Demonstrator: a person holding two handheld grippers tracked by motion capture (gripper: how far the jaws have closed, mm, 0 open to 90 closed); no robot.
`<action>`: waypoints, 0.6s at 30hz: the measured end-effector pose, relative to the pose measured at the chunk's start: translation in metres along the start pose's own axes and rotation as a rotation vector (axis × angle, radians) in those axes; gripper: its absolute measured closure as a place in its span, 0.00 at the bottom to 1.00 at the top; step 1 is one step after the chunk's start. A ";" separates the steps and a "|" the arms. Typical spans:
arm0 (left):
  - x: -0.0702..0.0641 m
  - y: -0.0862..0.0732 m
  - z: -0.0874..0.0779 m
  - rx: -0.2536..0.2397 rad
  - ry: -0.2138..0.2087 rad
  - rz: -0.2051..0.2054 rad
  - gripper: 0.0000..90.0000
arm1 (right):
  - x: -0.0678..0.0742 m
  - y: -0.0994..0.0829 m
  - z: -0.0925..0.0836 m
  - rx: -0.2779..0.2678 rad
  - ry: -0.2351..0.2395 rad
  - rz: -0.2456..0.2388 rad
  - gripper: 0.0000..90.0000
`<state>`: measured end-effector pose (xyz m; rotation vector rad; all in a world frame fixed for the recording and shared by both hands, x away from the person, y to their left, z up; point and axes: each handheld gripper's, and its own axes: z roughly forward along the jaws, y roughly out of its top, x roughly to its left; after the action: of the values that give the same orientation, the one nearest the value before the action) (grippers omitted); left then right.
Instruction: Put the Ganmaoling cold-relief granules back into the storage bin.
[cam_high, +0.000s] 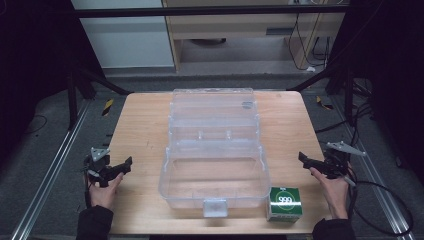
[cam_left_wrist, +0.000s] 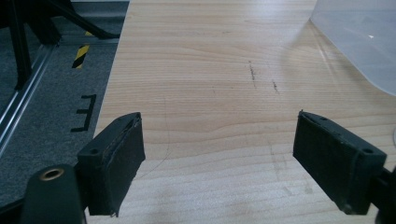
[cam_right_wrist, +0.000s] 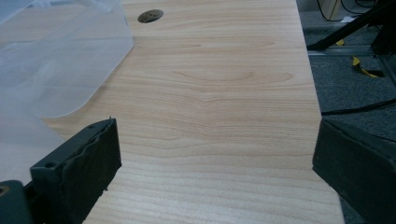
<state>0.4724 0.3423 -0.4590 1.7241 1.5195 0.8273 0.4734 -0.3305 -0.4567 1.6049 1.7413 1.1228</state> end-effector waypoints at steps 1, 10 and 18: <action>-0.001 0.000 -0.001 0.000 -0.004 -0.004 0.20 | 0.000 0.001 -0.003 0.000 0.002 -0.008 0.01; -0.009 -0.001 -0.003 0.017 -0.024 0.016 0.25 | 0.007 0.020 -0.030 -0.009 0.085 -0.141 0.09; -0.007 -0.004 -0.003 0.033 -0.016 0.033 0.25 | 0.023 0.050 -0.054 -0.004 0.152 -0.267 0.09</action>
<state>0.4673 0.3355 -0.4607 1.7796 1.5058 0.8076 0.4525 -0.3222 -0.3830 1.2647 1.9796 1.1387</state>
